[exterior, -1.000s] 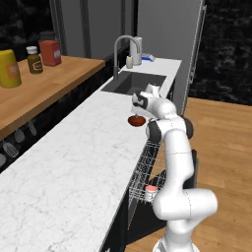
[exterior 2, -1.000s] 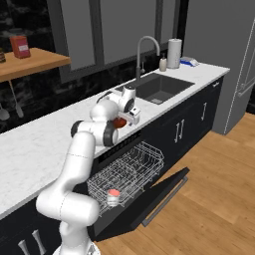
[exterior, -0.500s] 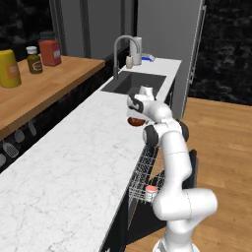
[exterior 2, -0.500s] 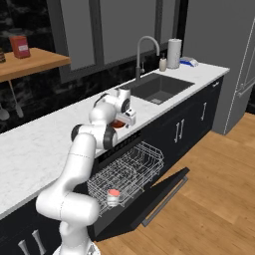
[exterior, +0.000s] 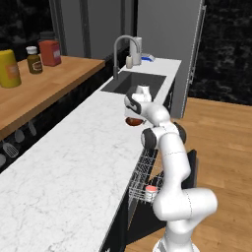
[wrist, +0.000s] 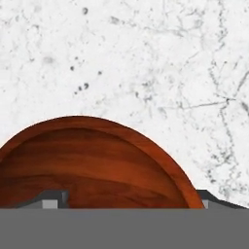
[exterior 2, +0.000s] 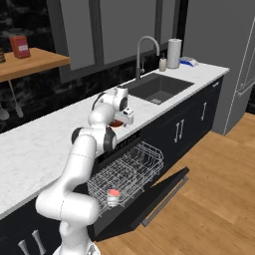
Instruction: Pick up the cup and bowl from the counter, place them in the dishwasher, and close the dishwasher door.
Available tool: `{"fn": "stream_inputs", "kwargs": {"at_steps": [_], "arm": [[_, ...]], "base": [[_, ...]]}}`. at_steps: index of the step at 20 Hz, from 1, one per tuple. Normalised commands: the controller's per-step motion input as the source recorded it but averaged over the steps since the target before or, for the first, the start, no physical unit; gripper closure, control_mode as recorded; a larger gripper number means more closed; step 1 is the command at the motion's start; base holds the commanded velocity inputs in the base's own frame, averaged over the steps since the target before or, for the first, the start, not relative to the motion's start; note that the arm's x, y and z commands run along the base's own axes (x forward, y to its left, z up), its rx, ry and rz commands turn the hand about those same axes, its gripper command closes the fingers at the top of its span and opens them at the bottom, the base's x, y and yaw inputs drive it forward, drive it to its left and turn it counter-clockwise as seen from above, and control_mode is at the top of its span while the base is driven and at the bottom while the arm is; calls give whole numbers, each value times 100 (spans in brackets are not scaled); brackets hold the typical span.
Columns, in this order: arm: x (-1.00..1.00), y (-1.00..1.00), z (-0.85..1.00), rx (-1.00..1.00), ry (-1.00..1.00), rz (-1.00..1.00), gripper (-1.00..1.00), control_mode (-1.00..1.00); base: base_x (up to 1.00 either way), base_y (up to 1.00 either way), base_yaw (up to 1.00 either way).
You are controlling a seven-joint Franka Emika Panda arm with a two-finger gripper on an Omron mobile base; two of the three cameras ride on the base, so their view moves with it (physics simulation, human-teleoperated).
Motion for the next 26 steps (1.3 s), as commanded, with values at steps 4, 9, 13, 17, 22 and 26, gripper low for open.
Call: {"fn": "stream_inputs", "kwargs": {"at_steps": [4, 9, 13, 17, 22, 26], "arm": [[0, 0, 0, 0, 0, 0, 100, -100], [-15, -3, 11, 2, -11, 0, 100, -100], [-63, -55, 77, 26, -20, 0, 100, -100], [-100, -60, 38, 22, -41, 6, 100, -100], [-100, 0, 12, -4, -16, 5, 100, -100], [-100, 0, 1, -2, 19, 11, 100, -100]], "base": [[0, 0, 0], [0, 0, 0], [0, 0, 0], [0, 0, 0], [0, 0, 0], [0, 0, 0]]}}
